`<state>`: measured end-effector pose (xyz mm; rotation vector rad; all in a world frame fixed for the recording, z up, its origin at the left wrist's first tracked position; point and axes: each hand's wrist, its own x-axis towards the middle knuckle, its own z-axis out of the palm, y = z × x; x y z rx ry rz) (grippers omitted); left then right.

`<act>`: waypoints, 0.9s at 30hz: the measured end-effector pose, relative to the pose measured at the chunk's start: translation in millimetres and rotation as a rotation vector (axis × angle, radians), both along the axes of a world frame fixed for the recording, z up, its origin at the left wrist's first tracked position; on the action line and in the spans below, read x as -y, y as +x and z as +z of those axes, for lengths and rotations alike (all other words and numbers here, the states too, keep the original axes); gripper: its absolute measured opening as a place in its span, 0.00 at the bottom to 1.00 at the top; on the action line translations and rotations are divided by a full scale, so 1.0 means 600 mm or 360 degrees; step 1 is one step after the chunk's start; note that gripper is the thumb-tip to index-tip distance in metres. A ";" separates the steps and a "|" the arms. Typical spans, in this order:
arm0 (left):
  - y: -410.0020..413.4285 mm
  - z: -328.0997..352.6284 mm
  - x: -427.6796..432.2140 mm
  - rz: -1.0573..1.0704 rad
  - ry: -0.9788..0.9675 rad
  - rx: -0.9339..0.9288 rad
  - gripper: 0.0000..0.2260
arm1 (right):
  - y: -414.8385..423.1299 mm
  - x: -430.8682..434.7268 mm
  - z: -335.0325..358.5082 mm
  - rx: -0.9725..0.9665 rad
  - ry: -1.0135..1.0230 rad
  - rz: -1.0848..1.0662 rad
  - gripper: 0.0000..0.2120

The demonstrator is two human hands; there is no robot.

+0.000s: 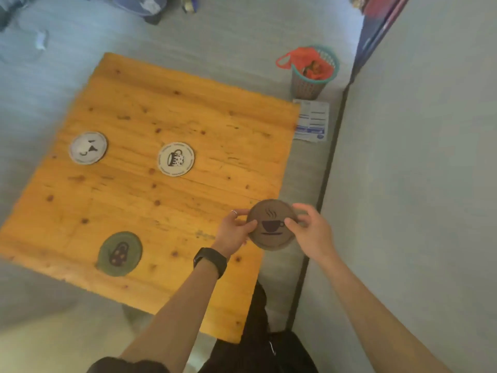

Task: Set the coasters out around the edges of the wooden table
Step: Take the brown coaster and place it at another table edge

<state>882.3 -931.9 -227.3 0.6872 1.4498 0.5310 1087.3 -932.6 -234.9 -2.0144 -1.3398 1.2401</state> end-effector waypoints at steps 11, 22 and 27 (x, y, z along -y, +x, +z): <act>-0.101 -0.113 -0.031 0.0320 -0.0294 -0.0712 0.24 | -0.162 -0.271 -0.087 0.0379 -0.0286 0.1142 0.08; -0.002 -0.155 -0.045 0.0525 -0.0683 -0.0981 0.32 | -0.205 -0.356 -0.178 0.0536 -0.0085 0.2029 0.10; 0.052 -0.150 -0.063 0.0666 -0.0815 -0.0972 0.35 | -0.194 -0.381 -0.185 0.0632 -0.0062 0.2301 0.10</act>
